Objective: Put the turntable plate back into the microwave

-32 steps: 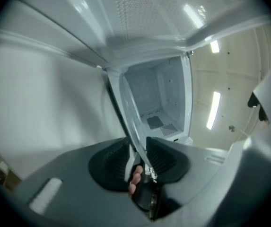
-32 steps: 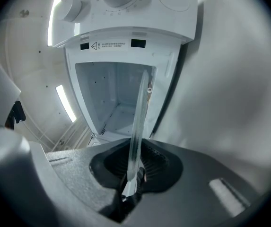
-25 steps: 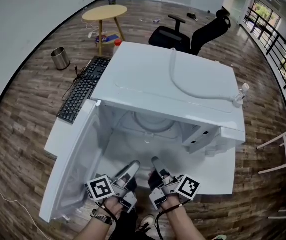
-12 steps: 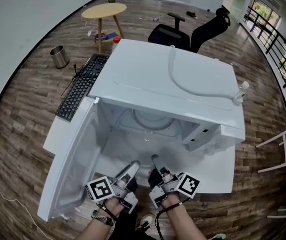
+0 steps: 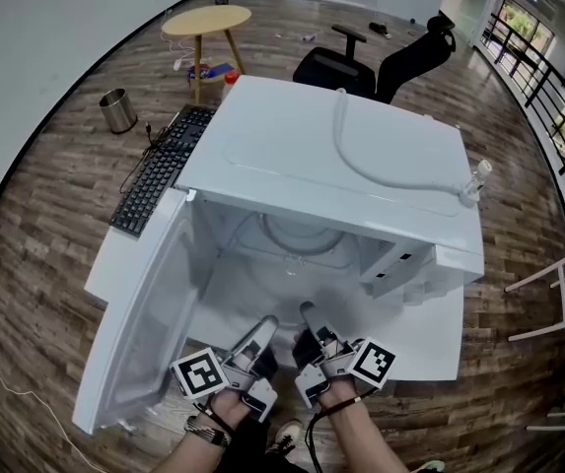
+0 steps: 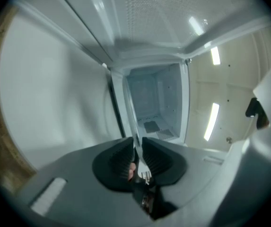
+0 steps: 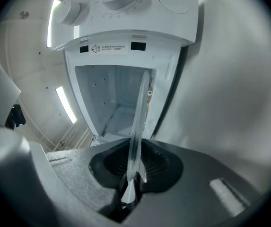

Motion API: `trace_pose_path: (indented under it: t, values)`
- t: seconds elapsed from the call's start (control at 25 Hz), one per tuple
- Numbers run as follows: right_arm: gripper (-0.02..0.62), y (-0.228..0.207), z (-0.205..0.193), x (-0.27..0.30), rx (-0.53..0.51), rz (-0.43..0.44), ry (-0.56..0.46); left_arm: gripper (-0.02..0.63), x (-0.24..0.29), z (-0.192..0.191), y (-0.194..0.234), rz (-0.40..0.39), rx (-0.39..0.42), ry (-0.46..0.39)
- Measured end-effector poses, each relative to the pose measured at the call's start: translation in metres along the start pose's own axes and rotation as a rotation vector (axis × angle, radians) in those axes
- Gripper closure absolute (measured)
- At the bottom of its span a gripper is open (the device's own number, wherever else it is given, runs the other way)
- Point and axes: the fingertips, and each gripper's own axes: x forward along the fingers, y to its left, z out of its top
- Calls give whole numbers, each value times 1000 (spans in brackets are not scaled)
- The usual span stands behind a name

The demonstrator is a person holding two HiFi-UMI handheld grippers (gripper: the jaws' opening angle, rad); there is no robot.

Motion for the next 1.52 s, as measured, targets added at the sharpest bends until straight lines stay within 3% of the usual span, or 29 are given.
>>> trace_pose_path:
  t: [0.08,0.24,0.4,0.68,0.92,1.52]
  values:
    - [546,0,0,0,-12,-14,5,541,0,1,2,8,7,-2]
    - [545,2,-4,-4,12,-19,9,548,4,0,-6,-26,-68,-33]
    - [525,4,-14,-20,54,3,5,548,4,-1,-5,-25,-68,-35]
    - [541,4,-13,-28,-19,-28,13,545,7,-3,-6,-7,-43,-28]
    - [540,11,-5,-23,16,-7,-15,531,13,3,-10,-4,25,-1]
    - [534,14,15,-4,11,0,-30,531,36,21,-18,-22,82,14]
